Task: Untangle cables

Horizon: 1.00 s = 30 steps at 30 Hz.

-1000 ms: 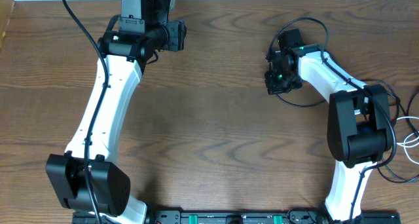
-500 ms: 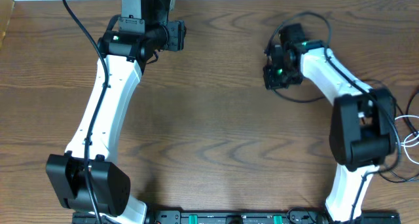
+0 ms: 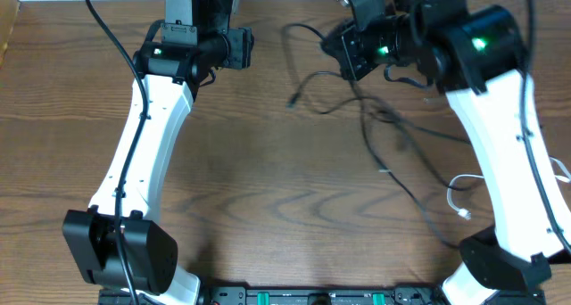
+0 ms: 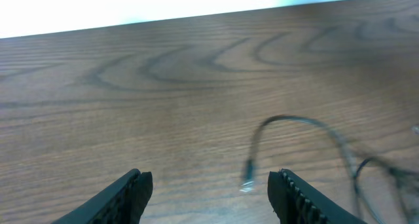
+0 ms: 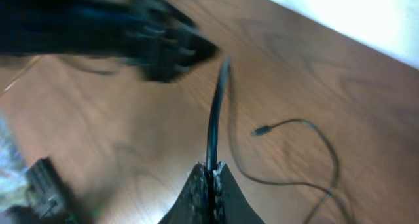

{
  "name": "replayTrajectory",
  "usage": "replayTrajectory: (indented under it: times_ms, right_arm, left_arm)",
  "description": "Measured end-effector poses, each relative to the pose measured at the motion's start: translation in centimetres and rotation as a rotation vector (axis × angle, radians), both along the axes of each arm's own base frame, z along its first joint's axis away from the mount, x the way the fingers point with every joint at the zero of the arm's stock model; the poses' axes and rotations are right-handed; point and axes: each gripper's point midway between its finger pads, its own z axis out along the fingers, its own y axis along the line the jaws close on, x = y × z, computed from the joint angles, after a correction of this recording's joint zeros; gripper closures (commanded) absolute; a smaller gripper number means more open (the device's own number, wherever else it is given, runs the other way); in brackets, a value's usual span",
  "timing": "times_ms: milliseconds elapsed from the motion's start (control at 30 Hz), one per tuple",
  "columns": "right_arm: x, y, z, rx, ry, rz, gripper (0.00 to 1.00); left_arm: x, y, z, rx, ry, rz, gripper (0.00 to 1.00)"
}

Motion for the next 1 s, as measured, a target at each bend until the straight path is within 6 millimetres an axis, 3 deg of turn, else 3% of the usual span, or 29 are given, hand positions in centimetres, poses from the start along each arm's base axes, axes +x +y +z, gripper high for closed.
replayTrajectory:
  times_ms: [100,200,333,467,633,800,900,1000]
  right_arm:
    - [-2.0,0.2,5.5,0.061,-0.119,0.02,0.99]
    - [-3.8,-1.4,10.4,0.111,-0.244,-0.01,0.99]
    - [-5.3,-4.1,13.9,0.135,-0.341,-0.07,0.99]
    - [-4.4,-8.3,15.2,0.107,-0.401,-0.216,0.99]
    - [-2.0,-16.0,15.5,0.015,-0.44,-0.5,0.99]
    - [-1.6,-22.7,15.4,-0.046,-0.435,-0.716,0.99]
    - [-2.1,-23.9,15.3,-0.049,-0.429,-0.747,0.99]
    - [-2.3,-23.1,15.5,-0.02,-0.426,-0.702,0.99]
  left_arm:
    - [0.0,-0.2,0.1,-0.009,-0.003,-0.009,0.38]
    - [-0.1,-0.4,0.1,-0.016,-0.001,-0.016,0.38]
    - [-0.1,-0.7,0.1,-0.027,0.001,-0.028,0.38]
    - [-0.4,-0.8,0.0,-0.034,0.011,-0.037,0.38]
    - [-0.5,-0.8,-0.1,-0.033,0.021,-0.037,0.38]
    - [-0.7,-1.0,-0.2,-0.034,0.027,-0.042,0.38]
    - [-1.0,-2.0,-0.1,-0.045,0.024,-0.088,0.38]
    - [-1.7,-4.1,0.1,-0.064,0.016,-0.19,0.37]
